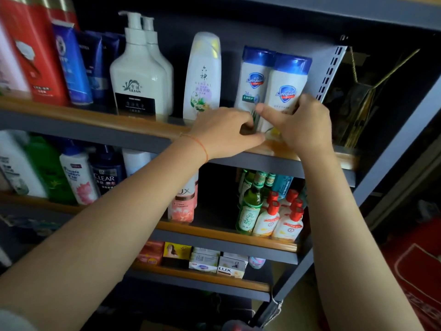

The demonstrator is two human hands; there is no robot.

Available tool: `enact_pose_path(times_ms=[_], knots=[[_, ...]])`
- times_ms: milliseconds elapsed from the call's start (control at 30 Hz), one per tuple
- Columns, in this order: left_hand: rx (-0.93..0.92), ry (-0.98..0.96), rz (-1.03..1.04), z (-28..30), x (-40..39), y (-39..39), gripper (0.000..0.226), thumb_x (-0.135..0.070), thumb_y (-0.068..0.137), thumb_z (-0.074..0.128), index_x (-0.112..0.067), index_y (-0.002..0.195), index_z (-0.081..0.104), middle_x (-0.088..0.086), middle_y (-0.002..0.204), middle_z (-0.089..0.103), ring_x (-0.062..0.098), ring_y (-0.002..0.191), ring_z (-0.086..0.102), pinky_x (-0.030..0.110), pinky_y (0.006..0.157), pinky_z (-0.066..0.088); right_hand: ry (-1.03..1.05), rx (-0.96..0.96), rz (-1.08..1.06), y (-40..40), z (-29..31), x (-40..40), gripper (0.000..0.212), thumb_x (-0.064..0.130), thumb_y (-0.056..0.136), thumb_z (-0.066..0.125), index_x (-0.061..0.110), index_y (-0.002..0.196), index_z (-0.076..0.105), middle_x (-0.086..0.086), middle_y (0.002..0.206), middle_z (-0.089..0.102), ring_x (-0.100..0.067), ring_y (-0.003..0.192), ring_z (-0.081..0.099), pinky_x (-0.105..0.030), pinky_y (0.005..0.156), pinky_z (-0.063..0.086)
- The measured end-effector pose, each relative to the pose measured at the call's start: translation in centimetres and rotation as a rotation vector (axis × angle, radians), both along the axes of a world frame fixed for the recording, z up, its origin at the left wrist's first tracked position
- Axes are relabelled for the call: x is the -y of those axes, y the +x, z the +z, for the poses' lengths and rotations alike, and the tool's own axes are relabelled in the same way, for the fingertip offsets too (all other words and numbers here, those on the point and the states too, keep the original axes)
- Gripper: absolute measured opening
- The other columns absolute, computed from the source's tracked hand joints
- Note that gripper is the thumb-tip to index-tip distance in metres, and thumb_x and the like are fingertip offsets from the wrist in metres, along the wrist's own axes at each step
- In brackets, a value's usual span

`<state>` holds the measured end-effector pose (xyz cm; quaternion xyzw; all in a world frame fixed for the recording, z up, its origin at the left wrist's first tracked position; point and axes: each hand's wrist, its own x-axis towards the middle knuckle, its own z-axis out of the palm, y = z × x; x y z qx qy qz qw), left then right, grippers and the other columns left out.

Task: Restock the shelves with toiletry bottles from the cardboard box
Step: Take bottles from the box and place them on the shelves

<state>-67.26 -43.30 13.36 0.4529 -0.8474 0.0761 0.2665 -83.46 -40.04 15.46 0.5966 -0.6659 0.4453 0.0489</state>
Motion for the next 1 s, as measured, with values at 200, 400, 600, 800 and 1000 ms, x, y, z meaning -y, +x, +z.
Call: enact_pose_path(times_ms=[200, 400, 600, 800, 1000], knots=[[-0.233, -0.011, -0.086, -0.6, -1.0, 1.8, 0.049, -0.061, 0.084, 0.057, -0.025, 0.117, 0.053, -0.004, 0.111, 0.06, 0.018, 0.103, 0.057, 0.038, 0.083, 0.048, 0.064, 0.006, 0.098, 0.6, -0.3, 0.3, 0.061, 0.059, 0.076, 0.073, 0.01, 0.111, 0.062, 0.002, 0.102, 0.066, -0.012, 0.084, 0.058, -0.025, 0.066, 0.045], [-0.267, 0.004, -0.106, -1.1, -1.5, 2.0, 0.066, -0.059, 0.081, 0.058, -0.022, 0.134, 0.046, -0.004, 0.113, 0.065, 0.02, 0.104, 0.061, 0.04, 0.092, 0.047, 0.133, 0.008, 0.155, 1.3, 0.0, 0.0, 0.052, 0.054, 0.076, 0.075, 0.015, 0.108, 0.065, 0.003, 0.101, 0.069, -0.013, 0.086, 0.063, -0.026, 0.067, 0.048], [-0.517, -0.271, -0.136, -2.8, -3.6, 4.4, 0.045, -0.034, 0.083, 0.059, -0.008, 0.119, 0.063, 0.005, 0.103, 0.067, 0.025, 0.097, 0.062, 0.044, 0.088, 0.049, -0.067, -0.11, -0.12, 2.1, -1.6, -1.5, 0.058, 0.061, 0.08, 0.065, 0.015, 0.116, 0.058, -0.001, 0.104, 0.069, -0.026, 0.101, 0.062, -0.038, 0.09, 0.043], [-0.658, -0.224, 0.072, -9.9, -6.3, 13.2, 0.02, -0.022, 0.088, 0.057, -0.011, 0.079, 0.071, -0.006, 0.062, 0.06, 0.011, 0.055, 0.055, 0.029, 0.054, 0.046, -0.584, 0.098, 0.277, 11.6, -6.8, -4.5, 0.013, 0.016, 0.092, 0.059, 0.006, 0.083, 0.059, -0.006, 0.073, 0.06, -0.025, 0.069, 0.057, -0.036, 0.065, 0.046], [-0.661, 0.276, 0.561, -23.6, -11.4, 28.4, 0.027, -0.041, 0.086, 0.05, -0.02, 0.081, 0.067, -0.004, 0.065, 0.059, 0.019, 0.064, 0.058, 0.039, 0.059, 0.05, 0.131, 0.169, 0.832, 27.9, -19.0, -3.1, 0.011, 0.013, 0.09, 0.063, 0.011, 0.079, 0.061, 0.007, 0.062, 0.056, -0.008, 0.058, 0.053, -0.021, 0.059, 0.043]])
